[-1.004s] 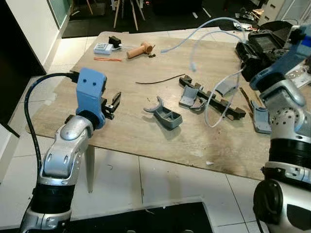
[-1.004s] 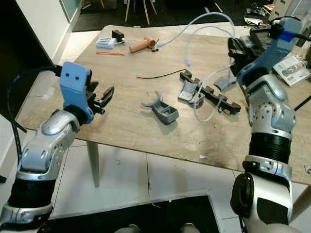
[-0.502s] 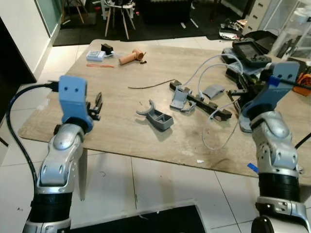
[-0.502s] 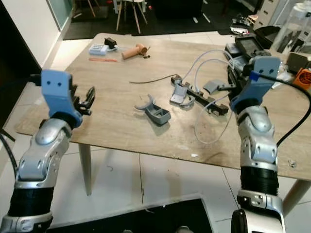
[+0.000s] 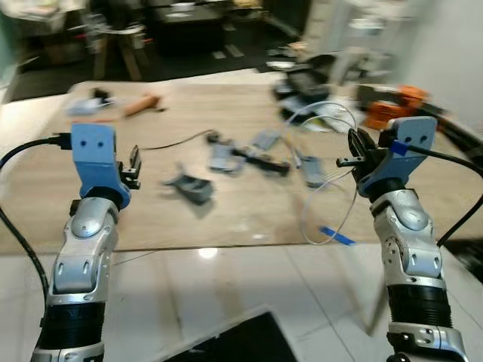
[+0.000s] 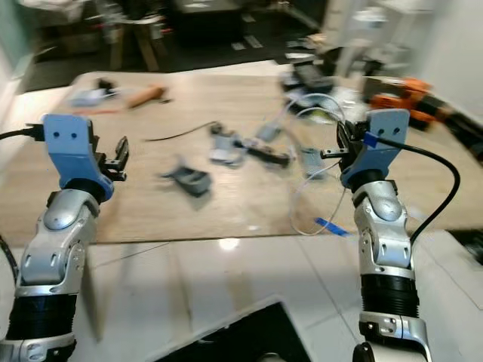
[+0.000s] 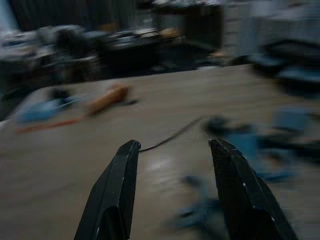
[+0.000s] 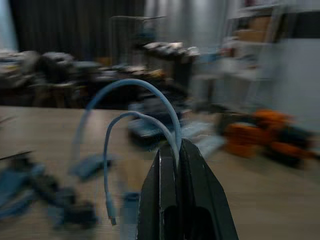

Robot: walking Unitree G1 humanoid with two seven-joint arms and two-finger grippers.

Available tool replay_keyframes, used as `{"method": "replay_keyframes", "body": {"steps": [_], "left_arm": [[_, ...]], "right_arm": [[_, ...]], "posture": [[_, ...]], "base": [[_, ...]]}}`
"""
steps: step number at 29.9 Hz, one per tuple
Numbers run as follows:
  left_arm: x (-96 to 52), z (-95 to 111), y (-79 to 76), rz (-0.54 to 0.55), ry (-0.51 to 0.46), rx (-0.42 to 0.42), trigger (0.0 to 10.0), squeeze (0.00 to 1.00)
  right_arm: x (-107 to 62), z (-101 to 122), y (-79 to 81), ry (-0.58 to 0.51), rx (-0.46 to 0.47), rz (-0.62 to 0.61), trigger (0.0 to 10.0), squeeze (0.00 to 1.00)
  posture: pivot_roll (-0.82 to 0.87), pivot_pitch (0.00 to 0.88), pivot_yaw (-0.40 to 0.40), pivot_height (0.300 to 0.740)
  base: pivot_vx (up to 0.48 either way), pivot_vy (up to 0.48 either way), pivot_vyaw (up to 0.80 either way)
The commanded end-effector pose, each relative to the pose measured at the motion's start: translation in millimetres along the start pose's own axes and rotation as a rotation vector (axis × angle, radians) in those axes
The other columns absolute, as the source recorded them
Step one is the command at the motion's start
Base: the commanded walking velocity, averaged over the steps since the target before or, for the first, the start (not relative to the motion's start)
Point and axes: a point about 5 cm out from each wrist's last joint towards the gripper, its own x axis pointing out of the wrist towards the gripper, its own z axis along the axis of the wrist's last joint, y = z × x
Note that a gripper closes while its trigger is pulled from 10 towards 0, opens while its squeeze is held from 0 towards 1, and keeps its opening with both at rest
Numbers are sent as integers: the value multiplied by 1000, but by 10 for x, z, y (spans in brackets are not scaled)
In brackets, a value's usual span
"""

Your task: Picking trash to rubbish bin

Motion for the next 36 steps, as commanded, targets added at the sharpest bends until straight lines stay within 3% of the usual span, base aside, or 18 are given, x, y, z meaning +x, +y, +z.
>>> {"method": "replay_keyframes", "body": {"steps": [1,31,36], "left_arm": [[6,-9,48,13,4,35,10000,0],[100,39,22,-32,7,96,10000,0],[122,59,-44,-44,-2,89,10000,0]], "right_arm": [[-21,-39,46,2,3,12,10000,0],[-60,-172,158,25,10,-19,10000,0],[-60,-177,131,31,24,-25,10000,0]], "posture": [[37,74,-23,740],[43,91,6,740],[40,93,-2,740]], "base": [[0,0,-800],[0,0,-800],[0,0,-800]]}}
